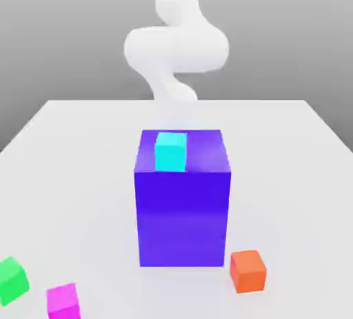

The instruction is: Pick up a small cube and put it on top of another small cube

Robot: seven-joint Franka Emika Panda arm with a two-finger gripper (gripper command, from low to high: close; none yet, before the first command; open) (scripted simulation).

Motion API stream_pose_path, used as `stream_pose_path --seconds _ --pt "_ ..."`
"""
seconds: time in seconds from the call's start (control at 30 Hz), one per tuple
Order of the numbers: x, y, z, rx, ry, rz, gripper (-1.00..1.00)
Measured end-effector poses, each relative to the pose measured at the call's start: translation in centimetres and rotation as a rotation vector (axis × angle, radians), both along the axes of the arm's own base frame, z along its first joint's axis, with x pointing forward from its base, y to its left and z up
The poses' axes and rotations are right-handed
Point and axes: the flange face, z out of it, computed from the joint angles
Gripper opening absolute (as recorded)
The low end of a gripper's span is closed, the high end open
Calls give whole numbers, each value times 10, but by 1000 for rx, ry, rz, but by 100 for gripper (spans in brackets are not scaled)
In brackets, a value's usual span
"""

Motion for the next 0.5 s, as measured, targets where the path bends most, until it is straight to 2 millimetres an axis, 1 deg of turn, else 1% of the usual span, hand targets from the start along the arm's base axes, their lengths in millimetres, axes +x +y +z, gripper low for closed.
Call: stream_pose_path --seconds 0.13,0.27,0.4,0.5 --pt "49 -22 -58 10 105 67 0" --pt "87 -43 -120 14 200 121 0" --pt "115 -62 -187 9 292 168 0" --pt "129 -77 -238 -1 359 197 0"
